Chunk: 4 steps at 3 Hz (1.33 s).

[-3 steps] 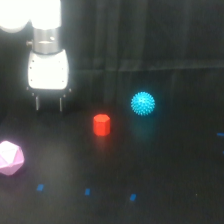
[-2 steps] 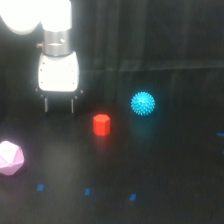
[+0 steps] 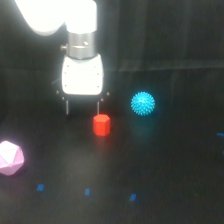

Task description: Pick up the red object from the table

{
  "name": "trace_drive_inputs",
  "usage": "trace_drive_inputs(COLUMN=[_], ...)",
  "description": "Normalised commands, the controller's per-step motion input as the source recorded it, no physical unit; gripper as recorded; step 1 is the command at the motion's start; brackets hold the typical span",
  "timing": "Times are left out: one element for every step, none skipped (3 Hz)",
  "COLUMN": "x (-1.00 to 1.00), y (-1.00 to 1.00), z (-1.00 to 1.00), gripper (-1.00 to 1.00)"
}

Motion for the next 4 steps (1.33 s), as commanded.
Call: trace_drive_inputs(x=[0.92, -0.16, -0.29, -0.09], y=[-0.84, -0.57, -0.31, -0.31], z=[-0.62, -0.50, 0.06, 0.96], gripper=[-0.04, -0.40, -1.00, -1.00])
